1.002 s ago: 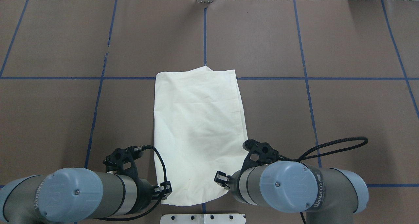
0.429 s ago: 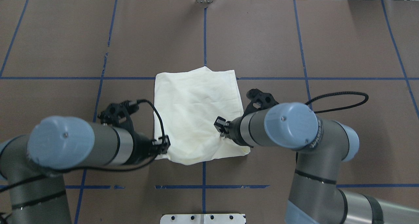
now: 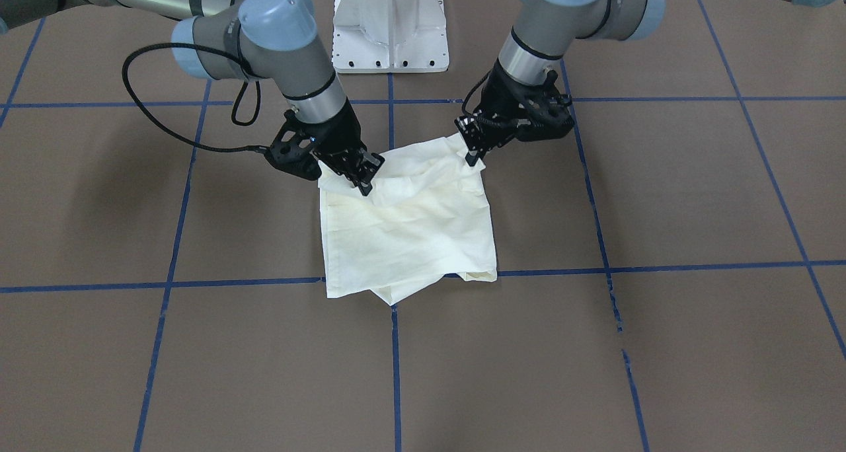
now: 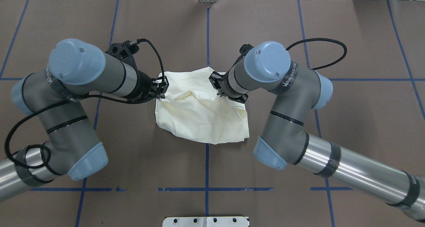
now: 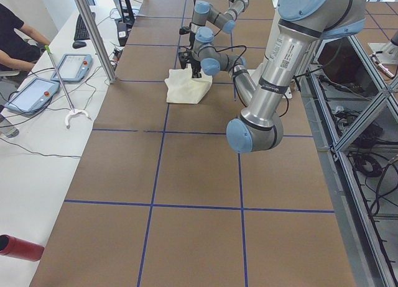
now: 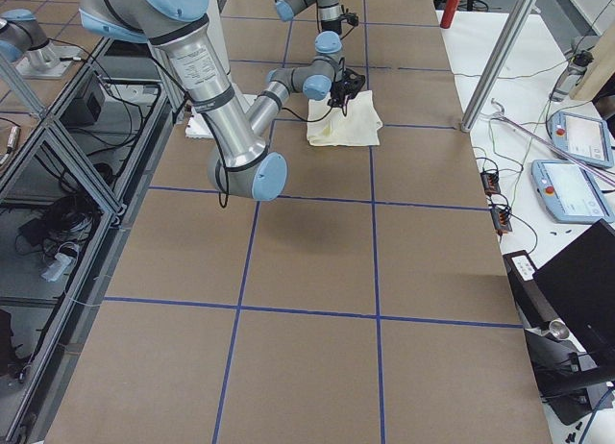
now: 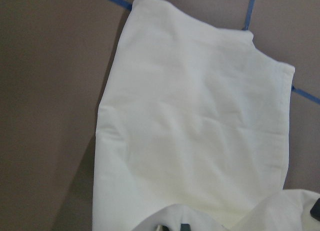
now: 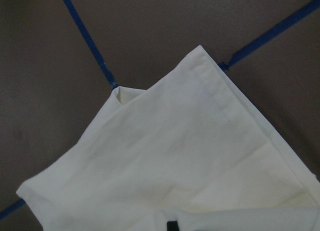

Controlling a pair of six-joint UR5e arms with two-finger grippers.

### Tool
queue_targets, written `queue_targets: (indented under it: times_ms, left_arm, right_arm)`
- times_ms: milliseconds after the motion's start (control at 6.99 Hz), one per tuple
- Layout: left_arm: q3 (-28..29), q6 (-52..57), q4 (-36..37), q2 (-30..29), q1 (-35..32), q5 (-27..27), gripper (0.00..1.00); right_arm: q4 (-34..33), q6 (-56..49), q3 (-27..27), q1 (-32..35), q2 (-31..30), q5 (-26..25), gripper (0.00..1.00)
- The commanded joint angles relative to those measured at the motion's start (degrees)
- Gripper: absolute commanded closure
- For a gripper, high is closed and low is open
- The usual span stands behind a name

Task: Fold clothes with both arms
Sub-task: 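Lift the near edge and fold it away over the shirt with both grippers, then release the shirt and raise both grippers away from it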

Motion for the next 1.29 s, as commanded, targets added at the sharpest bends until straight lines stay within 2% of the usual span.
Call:
queue_targets:
  times_ms: [0, 143, 286, 429, 573, 716, 859, 1002, 1145]
  left_arm:
    - [13.9, 0.3, -11.5, -3.0, -1.8, -0.2, 1.00]
    - [16.8, 0.3, -11.8, -4.9, -2.5, -0.1, 1.00]
    - [17.4, 0.4, -11.9, -5.3, -3.3, -0.1, 1.00]
    - [17.4, 0.4, -11.9, -5.5, -3.5, 0.0, 1.00]
    - [17.5, 0.3, -12.1, -6.2, -4.4, 0.0, 0.80]
    - [18.3, 0.3, -12.2, -6.7, -4.8, 0.0, 0.43]
    - [18.4, 0.6, -12.3, -6.7, -5.4, 1.0, 0.11]
    - [19.3, 4.2, -13.7, -6.7, -7.1, 1.0, 0.00]
    - [22.7, 8.7, -21.3, -6.2, -7.7, 0.4, 0.00]
  right_arm:
    - [8.9, -0.1, -15.6, 3.4, 5.5, 1.1, 1.00]
    - [8.9, -0.2, -18.6, 4.3, 6.9, 1.4, 1.00]
    - [8.9, -0.3, -19.4, 5.1, 7.3, 1.8, 1.00]
    - [8.9, -0.6, -19.8, 5.2, 7.5, 2.4, 0.01]
    - [8.9, -1.5, -19.8, 5.3, 8.0, 2.4, 0.00]
    - [9.0, -1.4, -19.8, 6.0, 8.0, 2.4, 0.00]
    - [8.9, -2.8, -19.8, 7.4, 8.0, 3.7, 0.00]
    - [8.8, -6.1, -19.7, 9.8, 8.0, 7.5, 0.00]
    - [8.3, -8.8, -19.5, 13.3, 7.4, 13.5, 0.00]
